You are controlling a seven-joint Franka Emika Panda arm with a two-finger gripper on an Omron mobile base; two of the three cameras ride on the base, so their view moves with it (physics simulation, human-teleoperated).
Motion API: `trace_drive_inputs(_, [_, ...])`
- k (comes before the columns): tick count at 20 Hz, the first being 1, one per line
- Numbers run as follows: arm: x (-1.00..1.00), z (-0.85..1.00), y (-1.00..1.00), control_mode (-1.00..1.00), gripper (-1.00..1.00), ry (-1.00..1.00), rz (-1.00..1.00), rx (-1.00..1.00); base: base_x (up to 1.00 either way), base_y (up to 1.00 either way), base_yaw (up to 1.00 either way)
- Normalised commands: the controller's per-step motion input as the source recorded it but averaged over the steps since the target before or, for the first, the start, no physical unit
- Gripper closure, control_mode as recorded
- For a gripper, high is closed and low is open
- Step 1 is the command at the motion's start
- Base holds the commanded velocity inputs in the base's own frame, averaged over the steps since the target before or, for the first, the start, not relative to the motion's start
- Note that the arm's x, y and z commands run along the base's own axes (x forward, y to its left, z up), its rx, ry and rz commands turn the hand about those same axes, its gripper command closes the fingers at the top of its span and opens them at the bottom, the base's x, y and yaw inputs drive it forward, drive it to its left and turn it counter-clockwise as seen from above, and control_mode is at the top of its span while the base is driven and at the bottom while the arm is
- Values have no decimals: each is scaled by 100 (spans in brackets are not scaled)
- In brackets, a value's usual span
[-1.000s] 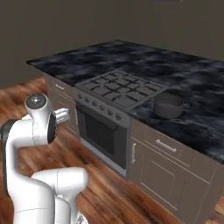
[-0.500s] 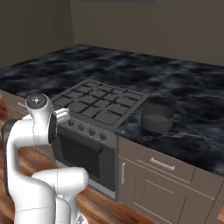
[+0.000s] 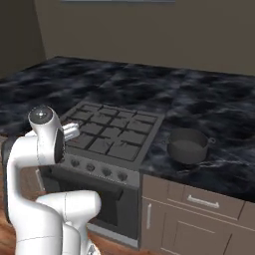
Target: Turn on the sink faucet. Then move the lime from the counter to the sink. Turn off the sink. Move the vegetable from the sink to the pot next to the stove. Finally move the pot to the front left burner.
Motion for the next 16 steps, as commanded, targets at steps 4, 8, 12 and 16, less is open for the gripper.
trace_drive_inputs(4, [0,0,0,100,100,0,0,0,71,45,-38])
trace_drive_inputs(8, [0,0,0,100,100,0,0,0,66,35,-36])
trace_drive_inputs(12, [0,0,0,100,100,0,0,0,60,32,-35])
trace_drive_inputs(16, [0,0,0,100,100,0,0,0,51,21,-30])
